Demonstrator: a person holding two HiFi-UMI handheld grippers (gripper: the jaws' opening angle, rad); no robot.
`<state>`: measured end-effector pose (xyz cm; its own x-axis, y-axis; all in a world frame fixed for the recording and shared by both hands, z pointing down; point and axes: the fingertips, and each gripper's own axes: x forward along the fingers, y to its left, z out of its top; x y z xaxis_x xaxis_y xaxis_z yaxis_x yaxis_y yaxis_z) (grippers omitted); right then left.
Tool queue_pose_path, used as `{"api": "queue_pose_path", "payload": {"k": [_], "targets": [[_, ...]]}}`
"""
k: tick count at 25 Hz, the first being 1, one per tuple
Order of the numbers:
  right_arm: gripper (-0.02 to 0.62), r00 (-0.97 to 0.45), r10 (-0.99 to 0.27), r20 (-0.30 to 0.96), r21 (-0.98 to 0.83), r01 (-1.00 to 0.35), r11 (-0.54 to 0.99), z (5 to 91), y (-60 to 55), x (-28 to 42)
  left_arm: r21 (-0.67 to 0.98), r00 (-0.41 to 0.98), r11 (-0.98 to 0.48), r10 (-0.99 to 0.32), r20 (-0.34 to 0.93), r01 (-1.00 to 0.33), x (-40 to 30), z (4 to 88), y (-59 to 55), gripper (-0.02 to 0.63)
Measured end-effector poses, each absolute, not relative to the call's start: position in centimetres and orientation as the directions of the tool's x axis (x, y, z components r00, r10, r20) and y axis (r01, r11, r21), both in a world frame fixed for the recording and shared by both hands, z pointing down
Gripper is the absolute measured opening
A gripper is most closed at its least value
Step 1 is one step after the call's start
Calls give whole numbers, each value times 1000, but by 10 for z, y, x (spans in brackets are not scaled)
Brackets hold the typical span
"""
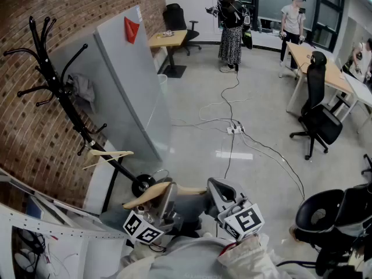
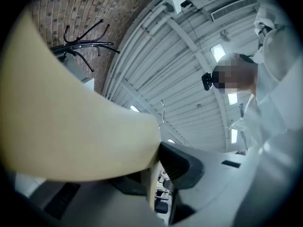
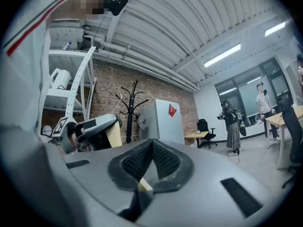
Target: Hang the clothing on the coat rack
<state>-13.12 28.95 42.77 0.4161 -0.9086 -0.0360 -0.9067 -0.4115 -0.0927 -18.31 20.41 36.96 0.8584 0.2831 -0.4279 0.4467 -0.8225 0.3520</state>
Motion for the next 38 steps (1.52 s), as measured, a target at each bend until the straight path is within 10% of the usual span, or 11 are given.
{"api": "queue_pose_path", "payload": {"k": [38], "targets": [[21,416,-909,-25,-62,-908,-414,420,110,82,289,835,-847,278,-475,446,34,351,34,87]]}}
